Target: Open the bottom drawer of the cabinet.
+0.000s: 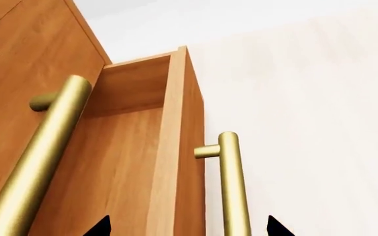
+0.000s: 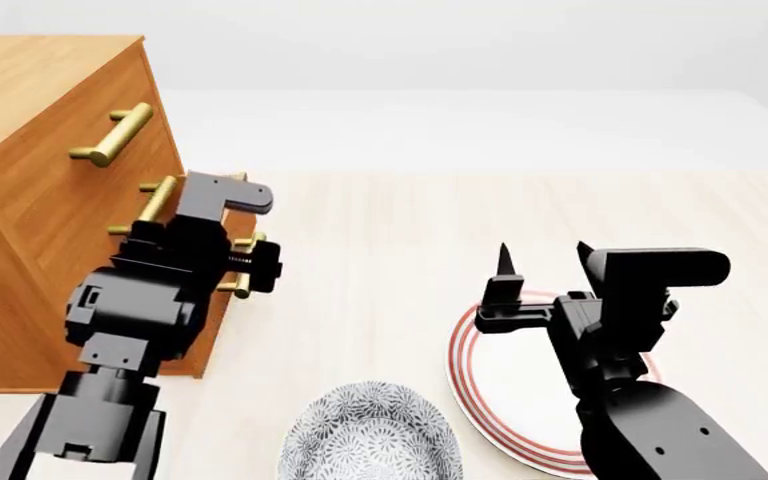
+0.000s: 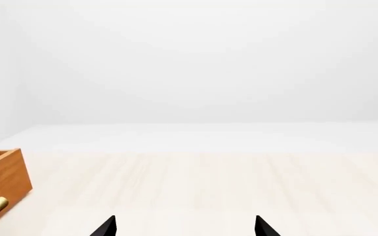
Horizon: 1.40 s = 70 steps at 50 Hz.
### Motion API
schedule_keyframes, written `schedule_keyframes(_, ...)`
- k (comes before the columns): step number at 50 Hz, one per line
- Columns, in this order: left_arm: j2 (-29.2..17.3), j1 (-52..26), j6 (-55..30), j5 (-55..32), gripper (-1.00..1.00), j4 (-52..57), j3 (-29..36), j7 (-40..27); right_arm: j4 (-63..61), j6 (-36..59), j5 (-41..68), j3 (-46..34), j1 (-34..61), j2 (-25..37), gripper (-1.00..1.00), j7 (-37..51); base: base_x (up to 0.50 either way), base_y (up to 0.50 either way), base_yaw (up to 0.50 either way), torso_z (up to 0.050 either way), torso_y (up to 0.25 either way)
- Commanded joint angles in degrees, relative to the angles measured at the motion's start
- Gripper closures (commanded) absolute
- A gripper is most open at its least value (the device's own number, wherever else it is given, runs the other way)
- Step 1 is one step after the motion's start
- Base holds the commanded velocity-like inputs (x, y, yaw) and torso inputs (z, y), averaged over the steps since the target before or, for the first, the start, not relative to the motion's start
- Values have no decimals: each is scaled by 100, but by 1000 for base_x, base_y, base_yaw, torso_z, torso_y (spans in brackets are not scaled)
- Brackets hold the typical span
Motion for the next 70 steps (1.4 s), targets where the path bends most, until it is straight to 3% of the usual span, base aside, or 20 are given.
schedule_keyframes(1, 46, -64, -14, 13, -100, -299, 39, -46, -9, -1, 27, -10, 18, 16, -100, 17, 0, 0, 0, 0, 0)
schedule_keyframes(70, 156, -432, -680, -286, -100, -1189, -181, -166, 20, -115, 125, -67, 5, 102, -100, 98, 0, 0, 0, 0, 0)
